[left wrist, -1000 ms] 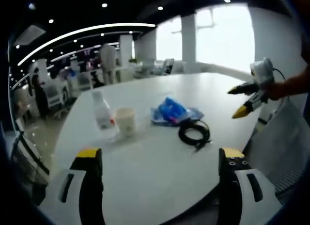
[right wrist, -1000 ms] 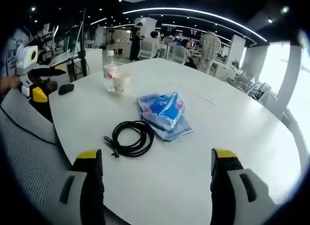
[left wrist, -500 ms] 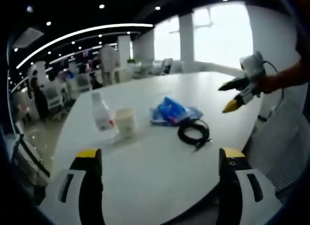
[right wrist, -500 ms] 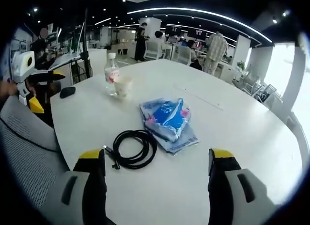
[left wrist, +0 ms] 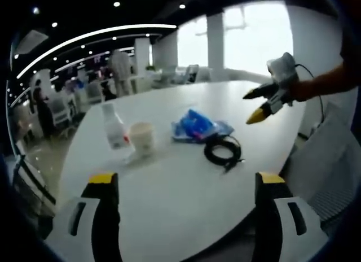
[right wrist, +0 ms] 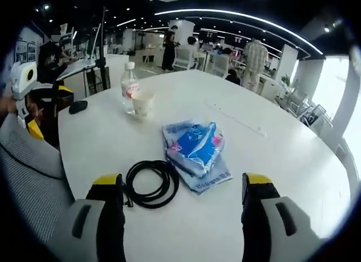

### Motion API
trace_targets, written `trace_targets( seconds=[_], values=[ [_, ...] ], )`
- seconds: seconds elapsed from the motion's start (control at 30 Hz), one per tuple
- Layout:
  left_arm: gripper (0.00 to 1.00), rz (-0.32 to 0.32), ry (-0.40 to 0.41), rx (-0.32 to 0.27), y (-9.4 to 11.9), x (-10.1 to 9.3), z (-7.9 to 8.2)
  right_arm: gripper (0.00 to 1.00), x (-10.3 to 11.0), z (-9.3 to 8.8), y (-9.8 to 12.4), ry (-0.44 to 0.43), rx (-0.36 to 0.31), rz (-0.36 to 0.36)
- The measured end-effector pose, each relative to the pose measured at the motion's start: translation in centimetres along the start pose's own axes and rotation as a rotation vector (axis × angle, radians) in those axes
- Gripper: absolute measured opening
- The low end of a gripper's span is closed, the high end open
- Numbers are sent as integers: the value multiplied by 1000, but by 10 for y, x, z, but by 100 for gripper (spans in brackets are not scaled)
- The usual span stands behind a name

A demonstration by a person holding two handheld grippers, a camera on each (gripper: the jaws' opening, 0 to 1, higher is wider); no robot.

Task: Arrange the tabletop items into an orderly group along one side of the table until the central work area is clear of visible clutter.

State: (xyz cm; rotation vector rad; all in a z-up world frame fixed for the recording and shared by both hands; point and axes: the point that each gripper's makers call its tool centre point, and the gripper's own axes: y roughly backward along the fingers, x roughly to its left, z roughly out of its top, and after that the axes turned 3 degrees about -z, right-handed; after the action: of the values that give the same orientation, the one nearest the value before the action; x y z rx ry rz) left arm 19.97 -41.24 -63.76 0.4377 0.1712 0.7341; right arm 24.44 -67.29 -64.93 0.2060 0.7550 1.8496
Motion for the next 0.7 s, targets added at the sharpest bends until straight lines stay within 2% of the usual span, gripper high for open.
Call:
trace_targets(
  seconds=[0.43, 0.7],
  values=[
    [95, -11, -9, 13, -1, -2, -1, 84, -13, 13, -19, 3, 21, 18],
    [94, -17, -14, 26, -3, -3, -4, 81, -13, 17, -29, -5, 22, 26]
  ],
)
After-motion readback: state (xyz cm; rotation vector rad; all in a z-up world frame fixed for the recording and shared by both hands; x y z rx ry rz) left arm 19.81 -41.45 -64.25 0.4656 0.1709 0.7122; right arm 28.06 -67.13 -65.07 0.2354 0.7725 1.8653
